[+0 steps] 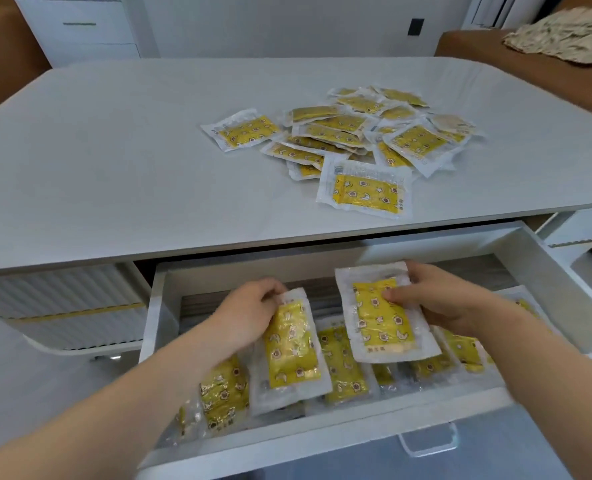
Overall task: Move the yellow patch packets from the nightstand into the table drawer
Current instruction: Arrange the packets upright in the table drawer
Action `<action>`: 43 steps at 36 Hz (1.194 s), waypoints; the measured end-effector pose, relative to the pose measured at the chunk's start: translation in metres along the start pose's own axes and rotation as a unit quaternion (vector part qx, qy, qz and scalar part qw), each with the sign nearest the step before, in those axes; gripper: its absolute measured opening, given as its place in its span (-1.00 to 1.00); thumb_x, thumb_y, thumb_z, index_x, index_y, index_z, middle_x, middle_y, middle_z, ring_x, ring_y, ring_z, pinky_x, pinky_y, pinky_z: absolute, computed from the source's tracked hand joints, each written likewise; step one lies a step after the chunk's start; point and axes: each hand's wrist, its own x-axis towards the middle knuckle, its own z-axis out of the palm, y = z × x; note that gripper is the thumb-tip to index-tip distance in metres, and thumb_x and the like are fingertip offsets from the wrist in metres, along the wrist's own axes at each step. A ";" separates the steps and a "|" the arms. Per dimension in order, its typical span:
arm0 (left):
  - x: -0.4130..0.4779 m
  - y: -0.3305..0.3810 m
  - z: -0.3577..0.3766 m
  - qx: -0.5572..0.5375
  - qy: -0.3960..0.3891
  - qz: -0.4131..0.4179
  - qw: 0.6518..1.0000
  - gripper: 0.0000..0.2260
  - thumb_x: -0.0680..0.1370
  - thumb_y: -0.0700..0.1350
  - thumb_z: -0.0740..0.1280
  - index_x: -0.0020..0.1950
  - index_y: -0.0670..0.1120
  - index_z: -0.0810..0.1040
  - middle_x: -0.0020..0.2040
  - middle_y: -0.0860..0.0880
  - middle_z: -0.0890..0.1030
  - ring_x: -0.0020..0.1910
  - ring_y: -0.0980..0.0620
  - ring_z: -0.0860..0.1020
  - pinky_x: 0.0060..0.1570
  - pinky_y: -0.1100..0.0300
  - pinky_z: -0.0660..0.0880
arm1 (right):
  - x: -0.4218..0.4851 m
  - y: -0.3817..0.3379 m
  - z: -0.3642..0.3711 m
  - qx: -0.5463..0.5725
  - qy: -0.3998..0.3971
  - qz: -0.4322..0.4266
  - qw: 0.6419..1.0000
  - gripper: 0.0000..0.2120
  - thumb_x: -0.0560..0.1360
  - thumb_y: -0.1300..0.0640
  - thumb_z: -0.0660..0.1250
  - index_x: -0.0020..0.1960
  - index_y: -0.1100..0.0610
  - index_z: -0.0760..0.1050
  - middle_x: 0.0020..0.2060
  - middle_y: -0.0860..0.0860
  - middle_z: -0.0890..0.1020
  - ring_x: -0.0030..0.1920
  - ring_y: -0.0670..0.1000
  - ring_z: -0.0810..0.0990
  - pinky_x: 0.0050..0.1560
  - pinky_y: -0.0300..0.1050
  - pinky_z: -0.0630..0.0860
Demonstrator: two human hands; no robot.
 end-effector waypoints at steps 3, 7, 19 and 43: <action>0.010 0.011 0.010 -0.088 0.011 -0.036 0.995 -0.74 0.61 -0.19 0.20 -0.27 0.02 0.44 -0.31 0.02 0.49 -0.24 0.03 0.45 -0.28 0.25 0.35 | -0.003 0.009 -0.016 0.003 0.017 0.002 1.000 -0.78 0.50 0.37 0.29 0.06 0.12 0.47 -0.06 0.16 0.65 -0.10 0.15 0.64 0.01 0.10 0.57; 0.024 0.036 0.046 -0.091 0.001 -0.044 0.995 -0.81 0.60 -0.20 0.21 -0.21 -0.04 0.44 -0.16 -0.11 0.57 -0.13 -0.03 0.47 -0.26 0.23 0.35 | -0.005 0.017 -0.023 -0.070 0.053 0.032 0.996 -0.82 0.52 0.33 0.27 0.05 0.11 0.47 -0.05 0.19 0.63 -0.09 0.16 0.62 0.00 0.04 0.55; 0.030 0.067 0.096 0.206 -0.141 0.071 0.966 -0.56 0.58 -0.15 0.16 0.47 0.00 0.23 0.45 -0.11 0.32 0.41 -0.14 0.28 0.36 -0.03 0.26 | -0.002 0.029 -0.043 -0.207 0.151 0.052 0.965 -0.53 0.54 0.25 0.20 0.43 0.24 0.25 0.34 0.20 0.41 0.31 0.18 0.41 0.25 0.00 0.36; 0.021 0.041 0.092 0.354 -0.203 0.070 0.910 -0.01 0.36 0.27 0.39 0.53 0.07 -0.20 0.56 -0.01 -0.10 0.52 -0.11 -0.10 0.44 -0.16 -0.06 | 0.014 0.039 -0.028 -0.556 -0.028 0.084 0.826 -0.08 0.38 0.19 0.40 0.53 -0.07 -0.11 0.53 -0.02 0.02 0.50 0.16 0.03 0.44 0.15 0.19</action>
